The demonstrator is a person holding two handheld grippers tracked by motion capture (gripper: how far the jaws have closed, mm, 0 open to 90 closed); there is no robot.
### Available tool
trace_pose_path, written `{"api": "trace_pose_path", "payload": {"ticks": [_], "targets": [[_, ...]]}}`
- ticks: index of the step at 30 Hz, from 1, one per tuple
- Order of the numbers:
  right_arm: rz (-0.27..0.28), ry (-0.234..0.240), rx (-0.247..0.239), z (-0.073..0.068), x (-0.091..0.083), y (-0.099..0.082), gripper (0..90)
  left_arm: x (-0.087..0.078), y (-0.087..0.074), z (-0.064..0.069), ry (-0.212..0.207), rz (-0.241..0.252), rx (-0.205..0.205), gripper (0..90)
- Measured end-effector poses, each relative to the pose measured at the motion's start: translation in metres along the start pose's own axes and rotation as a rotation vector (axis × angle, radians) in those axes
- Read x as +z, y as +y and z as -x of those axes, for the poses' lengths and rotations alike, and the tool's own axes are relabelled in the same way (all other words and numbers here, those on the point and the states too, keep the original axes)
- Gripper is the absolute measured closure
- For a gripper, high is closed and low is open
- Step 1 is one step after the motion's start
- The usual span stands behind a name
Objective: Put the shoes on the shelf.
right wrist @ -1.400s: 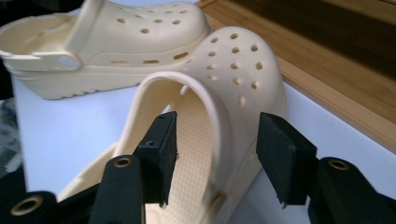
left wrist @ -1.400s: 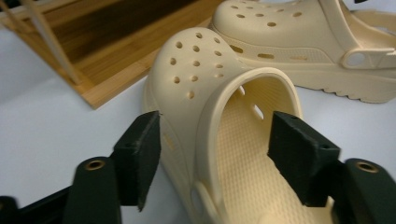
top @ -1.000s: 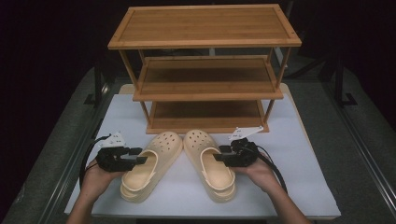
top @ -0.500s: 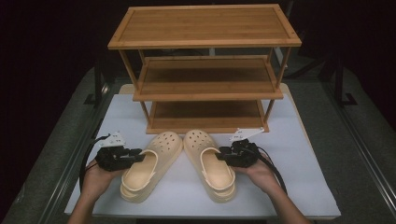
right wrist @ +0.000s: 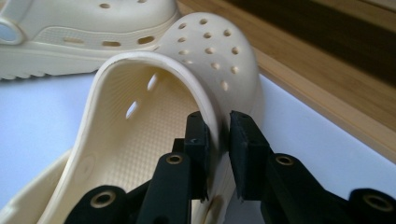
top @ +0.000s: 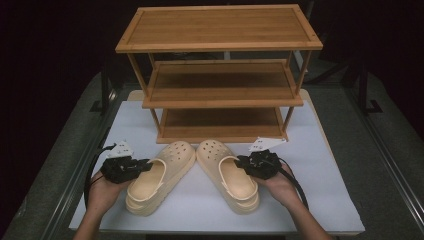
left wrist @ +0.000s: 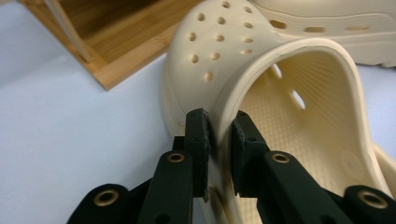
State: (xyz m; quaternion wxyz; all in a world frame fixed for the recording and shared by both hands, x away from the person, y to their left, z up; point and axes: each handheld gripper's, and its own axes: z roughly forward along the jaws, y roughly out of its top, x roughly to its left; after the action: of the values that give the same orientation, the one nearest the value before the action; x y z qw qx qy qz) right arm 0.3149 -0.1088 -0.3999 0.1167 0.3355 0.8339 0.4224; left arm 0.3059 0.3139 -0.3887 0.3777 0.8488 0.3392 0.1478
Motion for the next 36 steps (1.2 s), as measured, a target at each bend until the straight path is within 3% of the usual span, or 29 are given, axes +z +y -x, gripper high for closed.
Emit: {"api": "trace_pose_path", "payload": {"ticks": [5, 19, 25, 36], "targets": [[0.020, -0.037, 0.003, 0.003, -0.005, -0.001, 80.8, -0.003, 0.000, -0.001, 0.051, 0.015, -0.004, 83.3], [0.057, -0.088, 0.027, 0.018, -0.027, -0.006, 83.0, -0.010, 0.008, 0.000, 0.068, 0.064, -0.033, 83.7], [0.067, -0.128, 0.040, 0.029, -0.042, -0.008, 83.0, -0.008, 0.017, 0.002, 0.059, 0.072, -0.033, 83.7], [0.077, -0.181, 0.054, 0.046, -0.063, -0.009, 82.9, 0.007, 0.047, 0.009, 0.052, 0.097, -0.012, 83.6]]}}
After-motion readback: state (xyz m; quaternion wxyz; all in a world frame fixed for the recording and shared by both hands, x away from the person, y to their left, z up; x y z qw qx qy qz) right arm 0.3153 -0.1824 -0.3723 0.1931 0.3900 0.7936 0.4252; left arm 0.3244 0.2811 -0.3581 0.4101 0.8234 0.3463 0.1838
